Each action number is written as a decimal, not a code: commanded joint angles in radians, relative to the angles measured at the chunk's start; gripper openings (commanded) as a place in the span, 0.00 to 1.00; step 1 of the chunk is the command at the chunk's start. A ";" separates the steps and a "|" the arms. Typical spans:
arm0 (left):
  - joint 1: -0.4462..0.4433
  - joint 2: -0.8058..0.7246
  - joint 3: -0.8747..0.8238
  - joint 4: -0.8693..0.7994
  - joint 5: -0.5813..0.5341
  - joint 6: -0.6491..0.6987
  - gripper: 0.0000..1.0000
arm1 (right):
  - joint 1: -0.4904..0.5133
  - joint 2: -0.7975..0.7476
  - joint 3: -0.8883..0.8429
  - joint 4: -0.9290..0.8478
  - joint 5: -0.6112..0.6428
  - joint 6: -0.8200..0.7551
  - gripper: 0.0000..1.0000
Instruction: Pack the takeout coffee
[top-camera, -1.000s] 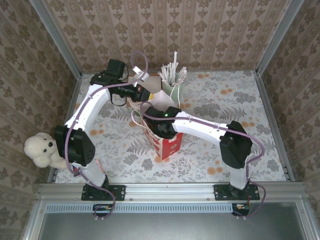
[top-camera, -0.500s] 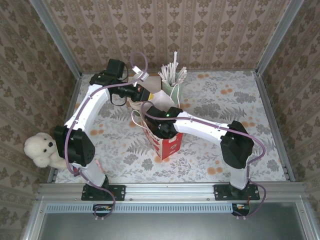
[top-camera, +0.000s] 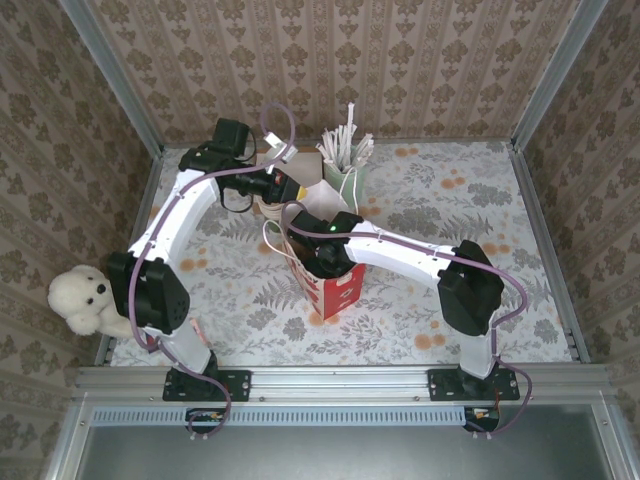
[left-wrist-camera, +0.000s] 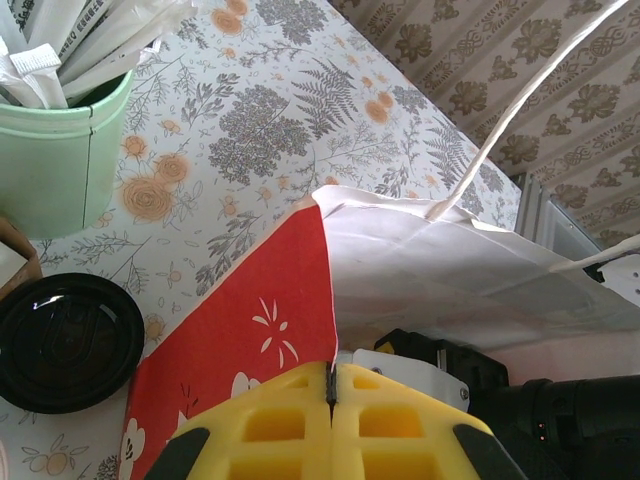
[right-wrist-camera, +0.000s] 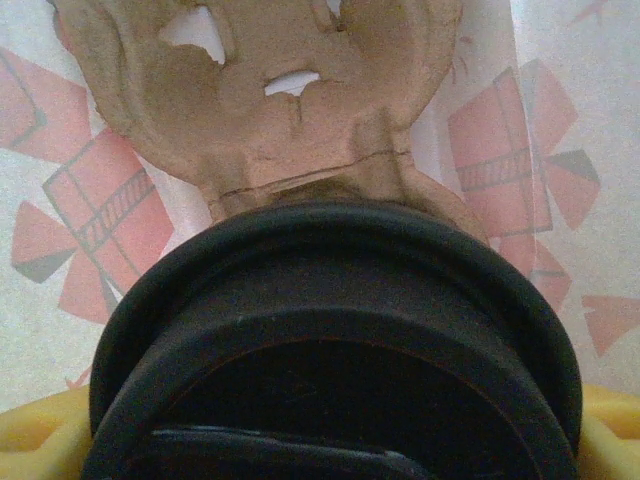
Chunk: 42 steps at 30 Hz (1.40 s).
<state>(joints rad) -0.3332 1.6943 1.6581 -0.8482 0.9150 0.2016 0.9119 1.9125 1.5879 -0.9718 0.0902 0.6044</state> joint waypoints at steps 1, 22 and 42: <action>0.001 -0.044 -0.013 0.015 0.008 -0.002 0.00 | 0.001 0.062 -0.005 0.001 -0.044 -0.011 0.74; -0.010 -0.042 -0.012 0.039 -0.002 -0.037 0.00 | 0.002 -0.042 0.060 -0.005 0.010 -0.018 0.88; 0.000 -0.042 0.005 0.014 -0.065 -0.015 0.00 | 0.002 -0.097 0.078 -0.058 0.055 -0.049 1.00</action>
<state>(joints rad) -0.3389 1.6863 1.6543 -0.8307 0.8623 0.1787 0.9123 1.8690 1.6417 -0.9985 0.1242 0.5739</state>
